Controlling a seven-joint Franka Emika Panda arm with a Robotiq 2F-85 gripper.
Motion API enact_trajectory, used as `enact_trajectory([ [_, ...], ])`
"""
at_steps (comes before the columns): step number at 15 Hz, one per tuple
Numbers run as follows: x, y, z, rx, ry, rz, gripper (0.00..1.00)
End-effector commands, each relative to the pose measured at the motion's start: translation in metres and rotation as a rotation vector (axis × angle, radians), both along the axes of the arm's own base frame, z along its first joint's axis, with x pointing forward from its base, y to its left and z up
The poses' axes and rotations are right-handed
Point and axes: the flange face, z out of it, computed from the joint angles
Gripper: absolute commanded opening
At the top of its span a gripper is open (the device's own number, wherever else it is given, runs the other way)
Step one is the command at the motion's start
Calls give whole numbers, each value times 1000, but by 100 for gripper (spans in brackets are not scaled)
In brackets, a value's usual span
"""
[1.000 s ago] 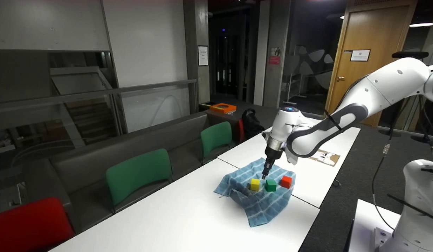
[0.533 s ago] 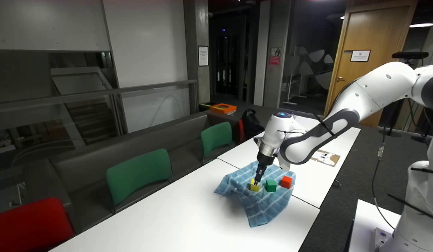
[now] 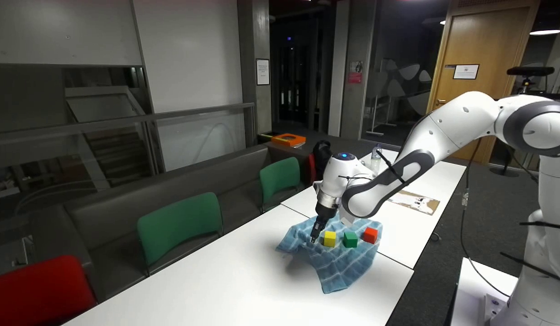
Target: Unfold the cloth on the table
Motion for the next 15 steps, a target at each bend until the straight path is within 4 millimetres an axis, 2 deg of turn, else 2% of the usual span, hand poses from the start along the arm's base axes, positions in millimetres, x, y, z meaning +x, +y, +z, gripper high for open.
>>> enact_trajectory([
  [1,24,-4,-1,-15,-9,-157,100],
  [6,38,0,-2,-30,-10,-352,100],
  [8,37,8,1,1,10,-302,100],
  [9,33,3,-6,-2,-2,-311,100],
  [12,34,10,-4,5,-4,-302,100],
  [13,34,4,-4,-11,6,-387,100],
  [15,38,4,-7,-32,-1,-470,100],
])
